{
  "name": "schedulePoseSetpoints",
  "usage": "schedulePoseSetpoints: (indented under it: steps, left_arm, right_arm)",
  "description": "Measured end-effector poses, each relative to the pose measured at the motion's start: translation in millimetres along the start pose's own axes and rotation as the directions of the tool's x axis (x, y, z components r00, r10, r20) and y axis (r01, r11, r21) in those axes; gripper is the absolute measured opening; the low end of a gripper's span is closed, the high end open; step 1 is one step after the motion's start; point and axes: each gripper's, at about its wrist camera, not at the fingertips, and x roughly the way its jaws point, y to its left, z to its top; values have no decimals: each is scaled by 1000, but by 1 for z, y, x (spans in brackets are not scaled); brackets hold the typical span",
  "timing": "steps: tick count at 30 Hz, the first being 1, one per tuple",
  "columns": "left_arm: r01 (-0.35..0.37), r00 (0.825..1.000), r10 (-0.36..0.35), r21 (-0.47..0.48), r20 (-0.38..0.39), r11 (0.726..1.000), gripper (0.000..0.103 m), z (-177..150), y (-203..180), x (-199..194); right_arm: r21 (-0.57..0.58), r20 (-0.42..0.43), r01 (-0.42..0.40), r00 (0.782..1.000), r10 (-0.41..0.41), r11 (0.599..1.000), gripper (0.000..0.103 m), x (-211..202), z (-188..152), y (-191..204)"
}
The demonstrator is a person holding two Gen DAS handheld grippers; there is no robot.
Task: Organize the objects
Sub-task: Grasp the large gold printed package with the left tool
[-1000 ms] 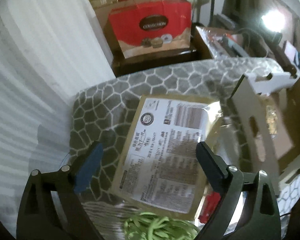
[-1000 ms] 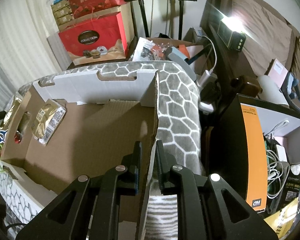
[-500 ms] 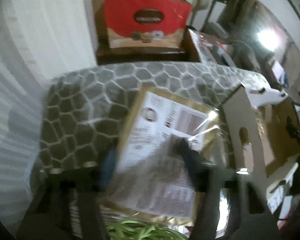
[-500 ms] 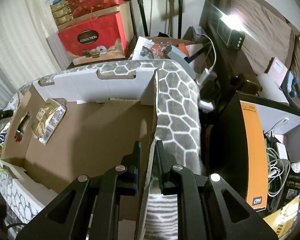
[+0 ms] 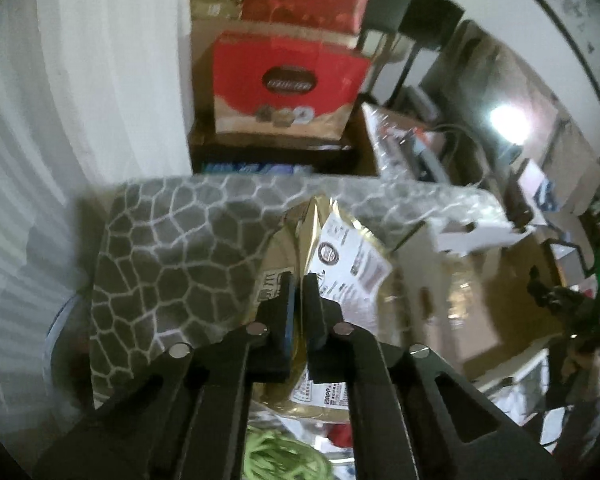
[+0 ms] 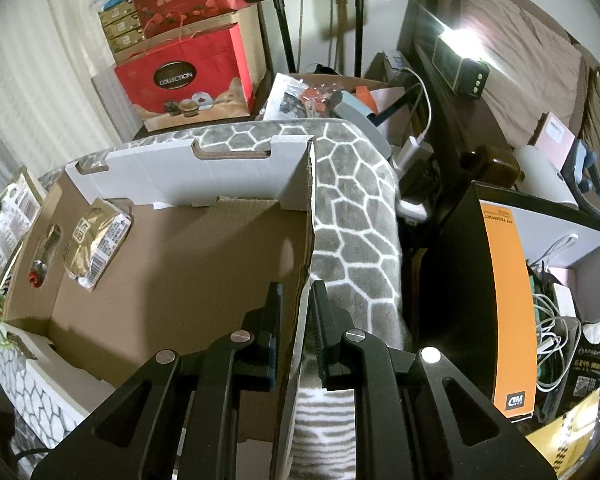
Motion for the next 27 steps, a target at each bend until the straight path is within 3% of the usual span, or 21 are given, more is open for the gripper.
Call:
schedulePoseSetpoints:
  steps: [12,14,22,23,25,26,27]
  left_arm:
    - [105,990,-117,132,82,986,0,20,-90,-43]
    - [81,990,-99,171,100,982,0,23,-113,-45]
    - [106,990,-125,254,59,961,2,26,-186,-32]
    - [104,991,-123,252,59,962,4,27,-185,-32]
    - [72,994,-88,227,60,971,25,29,-174,-30]
    - [45,996,-61,214,66,976,43,30,-167,-29]
    - [28,997,-43,205,69,978,50,29,-158,-28]
  right_arm:
    - [3,0,-2,1000,2,1000,14,0,0,0]
    - [6,2,-4,1000,4,1000,14,-1,-1,0]
    - [16,-1,-10,1000,10,1000,14,-1,-1,0]
    - [19,-3,-11,1000,11,1000,14,-1,-1,0]
    - [17,-7,-8,1000,8,1000,14,-2,0,1]
    - [14,-7,-5,1000,5,1000,15,-1,0,1]
    - [10,-6,-3,1000,3,1000,15,-2,0,1]
